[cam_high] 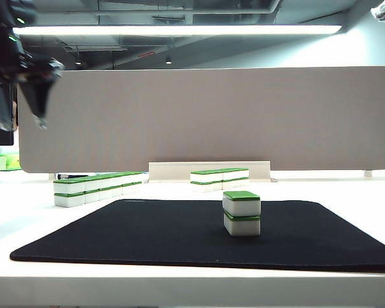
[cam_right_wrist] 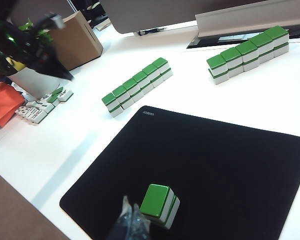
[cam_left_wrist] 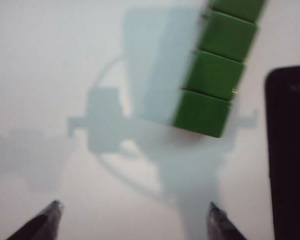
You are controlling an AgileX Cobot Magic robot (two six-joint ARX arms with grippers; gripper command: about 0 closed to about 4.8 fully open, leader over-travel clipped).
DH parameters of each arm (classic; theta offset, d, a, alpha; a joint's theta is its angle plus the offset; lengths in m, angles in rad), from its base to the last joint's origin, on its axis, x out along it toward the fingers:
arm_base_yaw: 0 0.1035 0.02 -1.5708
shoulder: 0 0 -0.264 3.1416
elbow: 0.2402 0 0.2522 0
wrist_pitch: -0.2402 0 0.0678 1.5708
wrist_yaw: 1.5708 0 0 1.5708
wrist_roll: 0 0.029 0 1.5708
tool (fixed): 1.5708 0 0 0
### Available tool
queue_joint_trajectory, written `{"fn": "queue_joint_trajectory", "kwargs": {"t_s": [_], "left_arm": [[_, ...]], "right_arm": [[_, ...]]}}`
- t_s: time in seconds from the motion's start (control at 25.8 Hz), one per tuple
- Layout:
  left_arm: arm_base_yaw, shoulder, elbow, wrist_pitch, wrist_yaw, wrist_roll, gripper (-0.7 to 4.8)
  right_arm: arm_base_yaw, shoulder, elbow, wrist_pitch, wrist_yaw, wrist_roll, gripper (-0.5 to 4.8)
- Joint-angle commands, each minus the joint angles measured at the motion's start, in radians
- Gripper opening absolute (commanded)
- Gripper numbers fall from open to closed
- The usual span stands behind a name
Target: Take a mahjong tile from the mahjong wall and then place it on the table close to you.
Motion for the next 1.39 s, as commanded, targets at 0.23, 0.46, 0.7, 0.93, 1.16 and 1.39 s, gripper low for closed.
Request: {"fn": "queue_joint_trajectory", "kwargs": {"t_s": [0.23, 0.46, 0.7, 0.93, 1.16, 1.39], "left_arm": [[-0.112, 0.110, 0.003, 0.021, -0.065, 0.157, 3.73], [-0.112, 0.175, 0.003, 0.044, -0.073, 0.156, 3.73], [-0.112, 0.187, 0.003, 0.084, -0.069, 0.156, 3.73], [-0.113, 0.200, 0.003, 0.108, -0.063, 0.157, 3.74], [-0.117, 0.223, 0.003, 0.148, -0.045, 0.153, 3.73], [-0.119, 0.263, 0.003, 0.151, -0.045, 0.153, 3.72]], "right_arm": [[0.001, -0.001, 0.005, 0.010, 0.001, -0.003, -0.01], [0.001, -0.001, 0.005, 0.010, 0.001, -0.003, -0.01], [0.000, -0.001, 0.005, 0.010, 0.001, -0.003, -0.01], [0.000, -0.001, 0.005, 0.010, 0.002, -0.003, -0.01], [0.000, -0.001, 0.005, 0.010, 0.013, -0.003, -0.01], [0.001, -0.001, 0.005, 0.010, 0.013, -0.003, -0.01]]}}
